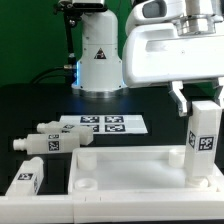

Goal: Assemble desk

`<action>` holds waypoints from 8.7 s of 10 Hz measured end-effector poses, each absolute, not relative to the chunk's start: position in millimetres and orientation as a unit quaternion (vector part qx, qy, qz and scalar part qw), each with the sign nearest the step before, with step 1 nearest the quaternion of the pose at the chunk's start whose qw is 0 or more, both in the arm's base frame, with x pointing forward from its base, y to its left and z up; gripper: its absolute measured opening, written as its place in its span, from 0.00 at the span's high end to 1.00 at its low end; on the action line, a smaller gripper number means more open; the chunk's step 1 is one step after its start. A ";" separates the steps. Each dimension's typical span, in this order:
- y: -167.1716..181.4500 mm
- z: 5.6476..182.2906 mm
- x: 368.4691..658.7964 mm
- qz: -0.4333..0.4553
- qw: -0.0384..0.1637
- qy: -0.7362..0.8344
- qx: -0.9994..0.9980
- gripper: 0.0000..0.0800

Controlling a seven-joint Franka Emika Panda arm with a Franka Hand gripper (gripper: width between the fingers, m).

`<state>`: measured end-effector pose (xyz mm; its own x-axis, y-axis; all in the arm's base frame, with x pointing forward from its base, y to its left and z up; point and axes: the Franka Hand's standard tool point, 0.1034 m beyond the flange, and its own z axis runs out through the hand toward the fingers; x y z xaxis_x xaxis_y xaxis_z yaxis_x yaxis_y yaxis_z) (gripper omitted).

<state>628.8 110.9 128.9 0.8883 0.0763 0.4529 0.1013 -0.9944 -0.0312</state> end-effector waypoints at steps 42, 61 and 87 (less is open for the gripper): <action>115.9 115.7 642.2 -0.051 0.025 -0.074 -0.996 0.19; 108.8 112.9 636.0 0.000 0.048 0.238 -0.970 0.19; 115.8 112.9 634.5 -0.025 0.076 0.634 -0.769 0.32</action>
Offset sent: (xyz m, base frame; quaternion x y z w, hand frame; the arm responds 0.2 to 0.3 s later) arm -0.0036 0.0015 -0.0155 -0.0128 0.0107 0.0062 0.9998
